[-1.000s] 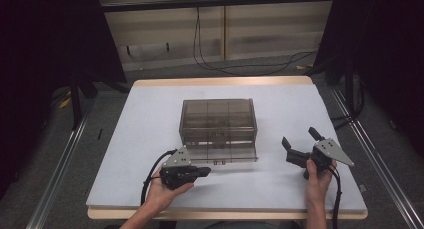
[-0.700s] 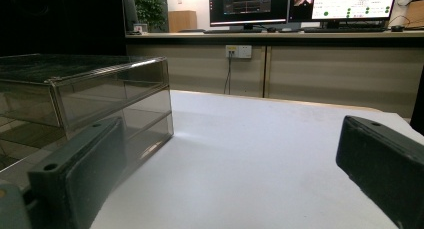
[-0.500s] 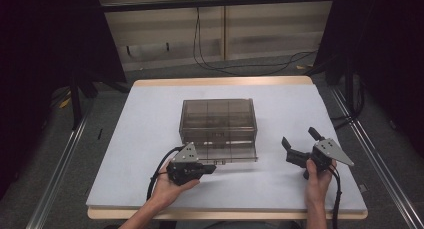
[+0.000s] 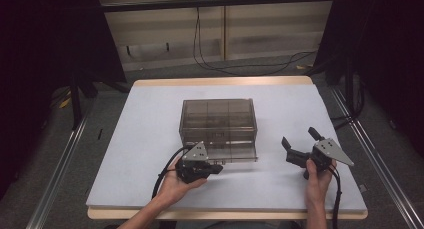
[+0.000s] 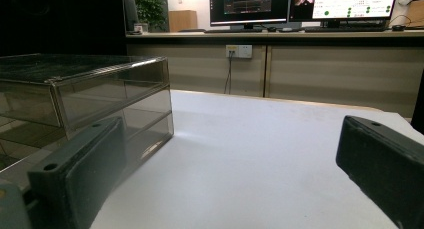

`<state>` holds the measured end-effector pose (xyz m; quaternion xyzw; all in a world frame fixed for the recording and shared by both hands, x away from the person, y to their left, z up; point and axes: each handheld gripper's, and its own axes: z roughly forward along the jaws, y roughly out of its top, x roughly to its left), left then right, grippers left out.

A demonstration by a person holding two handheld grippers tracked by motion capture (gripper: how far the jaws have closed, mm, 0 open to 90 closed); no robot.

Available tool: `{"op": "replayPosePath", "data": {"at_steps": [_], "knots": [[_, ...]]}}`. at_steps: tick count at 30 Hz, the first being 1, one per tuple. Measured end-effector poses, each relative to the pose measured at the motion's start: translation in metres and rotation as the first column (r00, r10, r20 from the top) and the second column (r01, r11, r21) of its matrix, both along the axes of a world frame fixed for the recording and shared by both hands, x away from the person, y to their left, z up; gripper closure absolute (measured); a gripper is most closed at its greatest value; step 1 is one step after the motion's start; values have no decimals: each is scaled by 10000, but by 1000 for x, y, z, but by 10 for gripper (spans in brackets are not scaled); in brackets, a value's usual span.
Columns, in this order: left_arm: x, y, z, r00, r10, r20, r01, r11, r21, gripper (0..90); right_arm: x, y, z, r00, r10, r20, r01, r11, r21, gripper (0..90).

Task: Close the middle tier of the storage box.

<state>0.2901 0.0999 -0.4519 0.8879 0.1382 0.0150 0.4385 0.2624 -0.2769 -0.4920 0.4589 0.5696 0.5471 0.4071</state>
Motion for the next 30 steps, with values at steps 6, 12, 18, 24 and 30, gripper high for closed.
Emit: {"op": "replayPosePath", "data": {"at_steps": [6, 12, 18, 24, 30], "knots": [[-1, -5, -8, 9998, -83, -188, 78, 9997, -246, 900, 0, 0, 0, 10000, 3, 2, -3, 10000, -5, 0], [4, -4, -13, 9994, 27, -354, -35, 9998, -216, 900, 0, 1, 0, 10000, 19, 44, -19, 10000, -1, 0], [7, -4, -17, 9976, 150, -670, -176, 9991, -386, 900, 0, 0, 0, 10000, 74, 30, -74, 10000, -15, 0], [8, -2, -18, 9988, 303, -386, -306, 9995, -82, 900, 0, 1, 0, 10000, 62, 6, -62, 10000, -7, 0], [9, -2, -19, 9982, 518, -307, -522, 9985, -145, 900, 0, 0, 0, 10000, 79, 0, -79, 10000, -39, 0]]}}
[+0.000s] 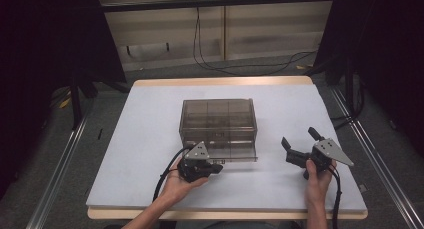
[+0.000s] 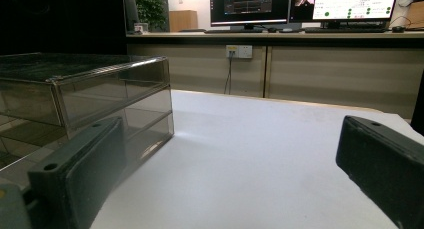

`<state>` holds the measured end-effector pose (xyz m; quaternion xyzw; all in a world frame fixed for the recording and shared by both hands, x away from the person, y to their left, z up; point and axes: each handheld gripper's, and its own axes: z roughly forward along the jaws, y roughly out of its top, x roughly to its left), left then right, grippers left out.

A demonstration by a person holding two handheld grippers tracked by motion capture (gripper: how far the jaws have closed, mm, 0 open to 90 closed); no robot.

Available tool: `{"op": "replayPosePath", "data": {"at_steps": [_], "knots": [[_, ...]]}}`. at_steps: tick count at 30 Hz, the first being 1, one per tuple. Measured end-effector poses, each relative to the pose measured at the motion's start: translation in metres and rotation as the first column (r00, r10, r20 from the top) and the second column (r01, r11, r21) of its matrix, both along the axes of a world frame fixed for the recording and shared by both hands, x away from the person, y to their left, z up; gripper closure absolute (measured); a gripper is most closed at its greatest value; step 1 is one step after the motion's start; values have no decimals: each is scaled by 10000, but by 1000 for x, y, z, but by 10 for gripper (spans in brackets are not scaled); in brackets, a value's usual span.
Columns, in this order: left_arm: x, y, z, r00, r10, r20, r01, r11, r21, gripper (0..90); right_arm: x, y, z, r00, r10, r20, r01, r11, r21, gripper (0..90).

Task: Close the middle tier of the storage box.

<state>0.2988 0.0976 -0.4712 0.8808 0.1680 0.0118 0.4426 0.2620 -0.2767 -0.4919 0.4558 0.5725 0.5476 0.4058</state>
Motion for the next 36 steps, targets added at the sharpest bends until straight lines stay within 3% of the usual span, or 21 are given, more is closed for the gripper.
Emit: {"op": "replayPosePath", "data": {"at_steps": [12, 14, 15, 21, 33, 36], "knots": [[1, 1, 1, 9999, -87, 65, 87, 9999, 91, 900, 0, 0, 0, 10000, -16, 15, 16, 10000, 27, 0], [2, 1, 1, 9999, -107, 41, 107, 9999, -44, 900, 0, 0, 0, 10000, -15, 8, 15, 10000, 30, 0], [2, 1, 3, 9997, -195, 129, 193, 9997, 128, 900, 0, 0, 0, 10000, -10, 9, 10, 10000, 31, 0], [1, 0, 2, 9998, -151, 109, 152, 9998, -139, 900, 0, 0, 0, 10000, -9, 20, 9, 10000, 15, 0], [3, 0, 4, 9997, -140, 185, 142, 9998, -144, 900, 0, 0, 0, 10000, 8, 12, -8, 10000, 23, 0], [4, 0, 4, 9999, -56, 112, 60, 9994, -341, 900, 0, 0, 0, 10000, -45, 41, 45, 10000, 34, 0]]}}
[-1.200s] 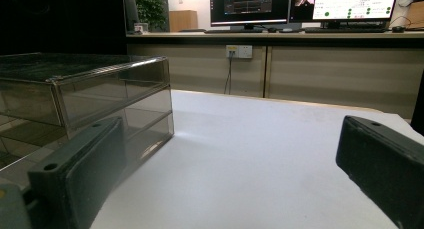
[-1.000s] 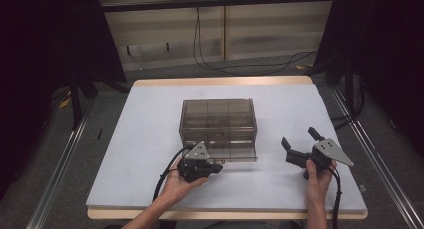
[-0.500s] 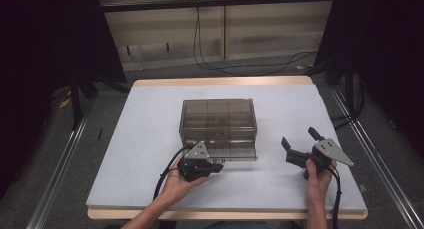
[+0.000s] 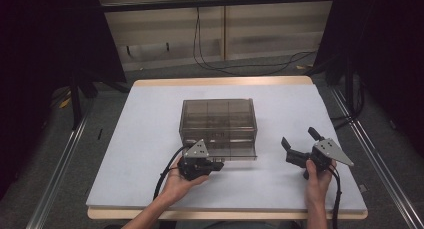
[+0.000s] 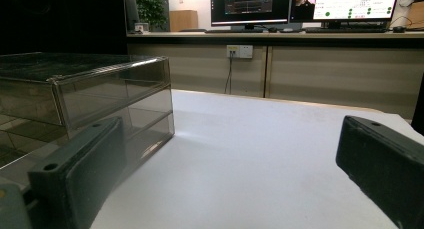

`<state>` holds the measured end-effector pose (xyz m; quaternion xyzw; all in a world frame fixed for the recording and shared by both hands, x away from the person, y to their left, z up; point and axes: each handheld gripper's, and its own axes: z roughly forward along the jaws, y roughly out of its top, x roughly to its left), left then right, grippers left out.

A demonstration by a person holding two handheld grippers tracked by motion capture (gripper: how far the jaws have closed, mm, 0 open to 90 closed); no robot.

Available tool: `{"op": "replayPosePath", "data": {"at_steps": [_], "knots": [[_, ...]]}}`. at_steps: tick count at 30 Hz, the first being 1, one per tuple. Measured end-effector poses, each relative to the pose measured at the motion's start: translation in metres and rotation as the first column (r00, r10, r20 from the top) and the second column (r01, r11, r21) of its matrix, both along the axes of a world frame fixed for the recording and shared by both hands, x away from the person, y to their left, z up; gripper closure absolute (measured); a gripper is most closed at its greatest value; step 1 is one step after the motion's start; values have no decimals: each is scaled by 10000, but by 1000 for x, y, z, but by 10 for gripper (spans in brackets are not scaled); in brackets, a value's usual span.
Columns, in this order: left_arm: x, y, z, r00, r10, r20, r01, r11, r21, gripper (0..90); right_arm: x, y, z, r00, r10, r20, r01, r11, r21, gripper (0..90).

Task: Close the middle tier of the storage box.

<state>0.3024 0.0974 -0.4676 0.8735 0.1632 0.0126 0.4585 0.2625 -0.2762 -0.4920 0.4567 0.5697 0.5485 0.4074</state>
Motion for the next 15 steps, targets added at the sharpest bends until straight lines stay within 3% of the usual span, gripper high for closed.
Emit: {"op": "replayPosePath", "data": {"at_steps": [15], "knots": [[2, 1, 0, 10000, -19, 30, 19, 10000, -51, 900, 0, 0, 0, 10000, 37, -43, -37, 10000, 2, 0]]}}
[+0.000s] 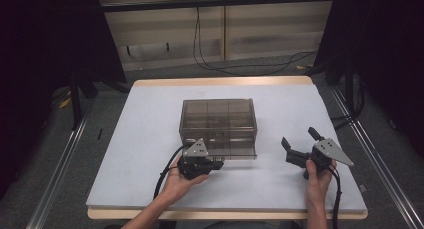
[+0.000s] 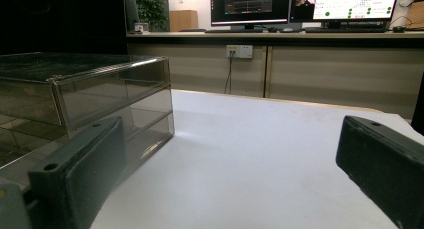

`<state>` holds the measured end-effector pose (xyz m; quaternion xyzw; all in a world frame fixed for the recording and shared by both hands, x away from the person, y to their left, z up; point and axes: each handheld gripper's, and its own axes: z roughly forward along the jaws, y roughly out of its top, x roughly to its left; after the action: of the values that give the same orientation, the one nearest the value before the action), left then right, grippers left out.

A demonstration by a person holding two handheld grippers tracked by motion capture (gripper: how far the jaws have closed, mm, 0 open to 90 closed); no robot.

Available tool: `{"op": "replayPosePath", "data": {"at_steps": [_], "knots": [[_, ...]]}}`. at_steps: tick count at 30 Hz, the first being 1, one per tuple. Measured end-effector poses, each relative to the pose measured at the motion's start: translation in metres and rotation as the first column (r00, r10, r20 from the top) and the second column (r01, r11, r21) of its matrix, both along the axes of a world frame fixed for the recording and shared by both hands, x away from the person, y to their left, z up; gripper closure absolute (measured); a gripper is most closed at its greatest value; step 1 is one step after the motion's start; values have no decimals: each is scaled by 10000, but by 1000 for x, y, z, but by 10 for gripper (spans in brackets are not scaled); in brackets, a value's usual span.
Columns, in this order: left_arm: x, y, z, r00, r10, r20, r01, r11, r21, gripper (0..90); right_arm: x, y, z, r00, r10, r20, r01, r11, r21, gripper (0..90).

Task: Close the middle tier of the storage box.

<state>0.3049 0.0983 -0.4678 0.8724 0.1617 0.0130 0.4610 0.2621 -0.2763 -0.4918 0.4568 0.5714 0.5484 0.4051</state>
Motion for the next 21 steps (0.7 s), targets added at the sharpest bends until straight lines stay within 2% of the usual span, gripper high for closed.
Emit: {"op": "replayPosePath", "data": {"at_steps": [8, 19, 20, 21], "knots": [[-1, 0, 0, 9999, 100, 107, -99, 9999, -77, 900, 0, 0, 0, 10000, -27, 45, 27, 10000, 10, 0], [2, 1, 0, 9994, 243, 240, -246, 9996, 117, 900, 0, 0, 0, 10000, -33, 53, 33, 10000, -6, 0], [3, 1, 0, 9992, 113, 372, -118, 9998, 134, 900, 0, 0, 0, 10000, -26, 38, 26, 10000, 16, 0], [2, 0, -1, 9993, 277, 241, -278, 9996, 24, 900, 0, 0, 0, 10000, -27, 42, 27, 10000, 15, 0]]}}
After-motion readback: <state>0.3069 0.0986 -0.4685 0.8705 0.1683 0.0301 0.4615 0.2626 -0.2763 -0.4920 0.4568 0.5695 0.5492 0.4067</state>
